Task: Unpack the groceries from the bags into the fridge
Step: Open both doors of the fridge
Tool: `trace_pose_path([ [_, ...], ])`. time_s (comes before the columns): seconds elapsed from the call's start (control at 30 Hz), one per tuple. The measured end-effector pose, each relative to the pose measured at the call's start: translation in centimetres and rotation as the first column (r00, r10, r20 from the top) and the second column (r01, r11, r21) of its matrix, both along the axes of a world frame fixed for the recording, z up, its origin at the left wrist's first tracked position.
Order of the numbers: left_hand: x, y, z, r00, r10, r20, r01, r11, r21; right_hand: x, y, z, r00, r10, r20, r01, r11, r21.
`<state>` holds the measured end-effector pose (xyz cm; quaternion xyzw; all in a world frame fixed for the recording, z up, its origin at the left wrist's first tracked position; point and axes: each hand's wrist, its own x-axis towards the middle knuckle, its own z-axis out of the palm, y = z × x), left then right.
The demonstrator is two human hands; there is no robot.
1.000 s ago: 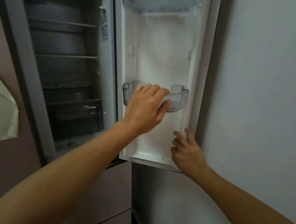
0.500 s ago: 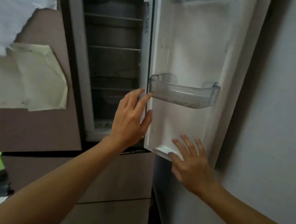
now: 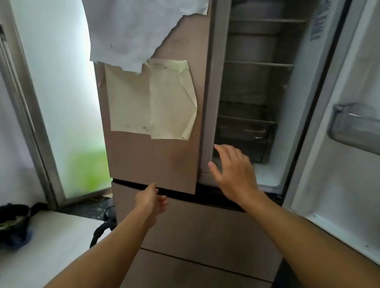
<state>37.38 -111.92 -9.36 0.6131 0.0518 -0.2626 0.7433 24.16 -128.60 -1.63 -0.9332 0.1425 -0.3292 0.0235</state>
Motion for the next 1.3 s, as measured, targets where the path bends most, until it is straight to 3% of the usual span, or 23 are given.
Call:
trace_pose_path([
  [0.1,2.4,-1.8,-0.6,0.977,-0.071,-0.200,0.033,0.981,-0.191,4.3,0.0,1.5,0.997,-0.034,0.063,0.027,0.993,0.114],
  [0.23,6.7,-4.3,-1.3,0.918,-0.079,-0.389,-0.019,0.970,-0.242,10.8,-0.2,2.1,0.976,-0.102,0.194,0.035,0.947,0.320],
  [0.33,8.1,-5.7,-1.9,0.885,-0.069,-0.460,-0.073,0.956,-0.284,13.0,-0.8,1.5,0.947,-0.152,0.282,0.045,0.934,0.354],
  [0.5,6.8,-6.1,-1.8,0.881,-0.101,-0.462,-0.118,0.899,-0.422,13.6,-0.5,0.9,0.934,-0.175,0.312,0.047,0.924,0.379],
  [0.73,6.0,-5.0,-1.6,0.899,-0.160,-0.408,-0.034,0.902,-0.430,12.2,0.2,1.1,0.954,-0.165,0.251,0.065,0.929,0.364],
  [0.9,4.7,-4.7,-1.7,0.934,-0.088,-0.346,-0.042,0.935,-0.352,10.4,1.7,1.3,0.968,-0.128,0.217,0.050,0.942,0.332],
  [1.13,2.2,0.9,-1.4,0.952,-0.080,-0.297,-0.006,0.960,-0.279,7.3,7.1,-0.3,0.949,-0.050,0.312,0.000,0.987,0.161],
  [1.3,-0.2,5.8,-0.4,0.987,-0.060,-0.151,0.029,0.980,-0.199,3.6,7.7,-0.9,0.948,0.155,0.278,-0.184,0.979,0.084],
])
